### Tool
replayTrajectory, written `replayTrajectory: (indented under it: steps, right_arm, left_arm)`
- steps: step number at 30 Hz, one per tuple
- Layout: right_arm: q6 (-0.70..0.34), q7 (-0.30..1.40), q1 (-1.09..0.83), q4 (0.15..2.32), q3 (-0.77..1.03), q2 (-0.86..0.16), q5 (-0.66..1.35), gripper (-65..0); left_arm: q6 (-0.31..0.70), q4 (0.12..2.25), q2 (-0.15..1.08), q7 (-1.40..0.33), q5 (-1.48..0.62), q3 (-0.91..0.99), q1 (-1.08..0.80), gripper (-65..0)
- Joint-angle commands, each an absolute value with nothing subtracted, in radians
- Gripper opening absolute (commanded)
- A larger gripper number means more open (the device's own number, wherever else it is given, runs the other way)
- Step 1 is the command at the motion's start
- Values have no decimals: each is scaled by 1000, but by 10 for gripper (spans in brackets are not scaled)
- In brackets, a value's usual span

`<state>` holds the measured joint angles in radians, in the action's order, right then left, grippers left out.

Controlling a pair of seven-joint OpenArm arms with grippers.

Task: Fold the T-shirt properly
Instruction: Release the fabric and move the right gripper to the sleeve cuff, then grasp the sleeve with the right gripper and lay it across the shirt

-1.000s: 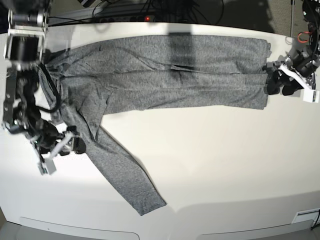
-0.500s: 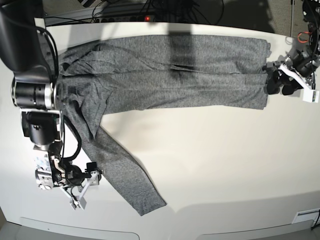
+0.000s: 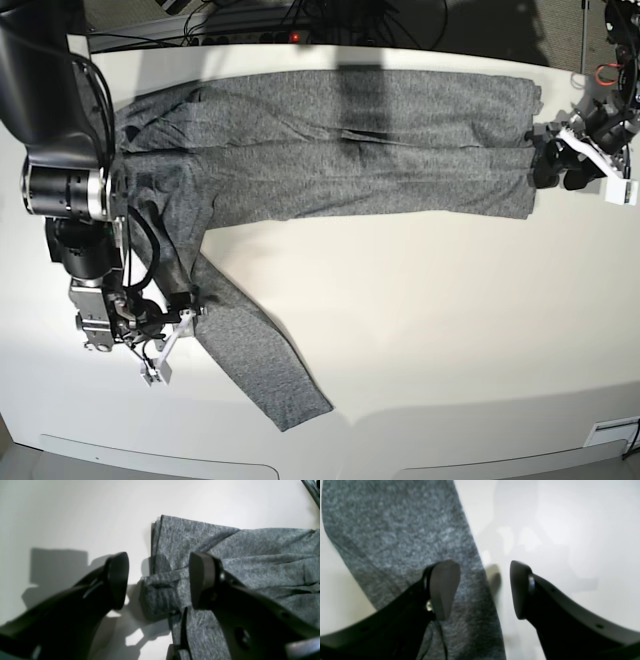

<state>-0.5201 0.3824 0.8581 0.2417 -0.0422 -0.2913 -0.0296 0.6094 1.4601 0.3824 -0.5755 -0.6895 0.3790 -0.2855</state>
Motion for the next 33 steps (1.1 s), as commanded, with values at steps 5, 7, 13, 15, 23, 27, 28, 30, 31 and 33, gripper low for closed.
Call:
replayTrajectory:
  steps: [5,7,13,15,23,27,28,30,31,33]
  right_arm:
    - [-516,385,846,253,-41,-299,-27,-339]
    - [-516,395,835,253,-41,-299,-26,-344]
    - [-516,448,834,254,-41,-299,-24,-559]
    - [-516,436,839,254,-41,-300,-24,-650]
    - [-655,537,935,303,-41,-299,10,-650]
    - [-698,689,949,370,-41,-297,171,-650]
    - [-698,722,949,387,-41,-296,205,-650]
    - [-698,793,944,422,-41,-293,283,-650]
    - [-698,839,940,437,-41,-290,336,-650]
    - [-698,927,927,474,-41,-283,440,-650]
  left_arm:
    - [617,1479,399,-553,-708,387,-280,-281]
    - [617,1479,399,-553,-708,387,-280,-280]
    - [617,1479,400,-552,-708,387,-280,-281]
    - [617,1479,399,-553,-708,387,-280,-281]
    - [617,1479,399,-549,-707,387,-280,-281]
    - [617,1479,399,-545,-707,387,-280,-281]
    - [617,1479,399,-545,-707,387,-280,-281]
    - [617,1479,399,-545,-707,387,-280,-281]
    - [617,1479,399,-545,-707,387,-280,-281]
    - [617,1479,399,-545,-707,387,-280,-281]
